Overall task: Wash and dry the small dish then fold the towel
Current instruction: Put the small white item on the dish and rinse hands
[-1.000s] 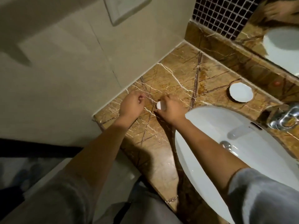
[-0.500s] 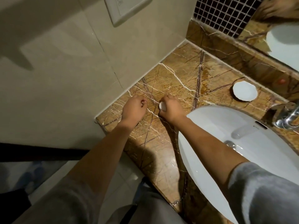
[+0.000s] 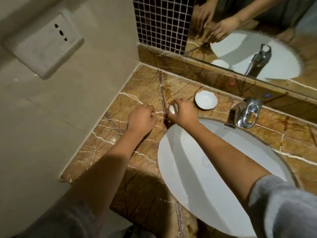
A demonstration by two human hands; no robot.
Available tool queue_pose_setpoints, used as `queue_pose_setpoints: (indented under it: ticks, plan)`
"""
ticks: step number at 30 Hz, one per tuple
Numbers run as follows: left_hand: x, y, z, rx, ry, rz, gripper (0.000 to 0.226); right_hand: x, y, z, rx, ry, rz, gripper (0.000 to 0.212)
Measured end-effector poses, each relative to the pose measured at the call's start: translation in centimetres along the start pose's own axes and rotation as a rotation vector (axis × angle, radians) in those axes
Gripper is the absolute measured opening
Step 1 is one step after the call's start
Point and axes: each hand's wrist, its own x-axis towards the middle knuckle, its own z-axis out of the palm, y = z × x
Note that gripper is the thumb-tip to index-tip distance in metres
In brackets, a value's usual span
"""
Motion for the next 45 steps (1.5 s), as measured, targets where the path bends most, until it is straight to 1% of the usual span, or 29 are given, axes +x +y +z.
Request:
queue_pose_setpoints:
  ticks: [5,7,9,13,17,25,29,31,33,37,41,43,45]
  plan:
    - [4.2,3.2,1.7,0.020,-0.018,0.150,0.026,2.0,5.7,-3.6,0.003,0.125,0.231,0.041]
    - [5.4,4.1,2.3,0.028,-0.035,0.193,0.026,2.7,7.5,-4.3,0.061,0.157,0.333,0.043]
    - [6.2,4.7,2.9,0.019,-0.051,0.230,0.026,3.4,8.6,-4.4,0.073,0.172,0.381,0.046]
    - [7.3,5.1,3.8,0.037,-0.080,0.274,0.026,4.7,9.7,-4.2,0.012,0.171,0.379,0.050]
    - [7.8,4.6,4.5,0.012,-0.109,0.248,0.025,5.4,10.1,-3.5,-0.007,0.142,0.352,0.051]
    - [7.8,4.2,5.1,0.011,-0.141,0.220,0.026,5.5,10.4,-3.0,-0.096,0.140,0.285,0.049]
    - [7.5,4.3,5.0,0.043,-0.137,0.240,0.026,5.1,10.4,-3.5,-0.121,0.118,0.291,0.056]
    - [7.2,4.5,4.6,0.054,-0.131,0.246,0.025,4.7,10.1,-3.9,-0.117,0.154,0.289,0.058]
    - [6.9,4.9,4.1,0.060,-0.130,0.247,0.024,4.1,9.6,-4.2,-0.140,0.217,0.257,0.053]
    - [5.9,6.7,3.2,0.068,-0.146,0.284,0.025,1.4,8.0,-4.3,-0.118,0.272,0.189,0.039]
    - [4.0,9.9,3.3,0.090,-0.178,0.346,0.026,-4.0,8.0,-3.3,-0.086,0.234,0.136,0.030]
    - [2.5,11.5,3.9,0.090,-0.198,0.369,0.026,-7.7,9.1,-2.5,-0.047,0.234,0.167,0.030]
    - [0.5,13.3,4.8,0.066,-0.230,0.391,0.026,-11.8,10.9,-1.9,-0.016,0.238,0.247,0.030]
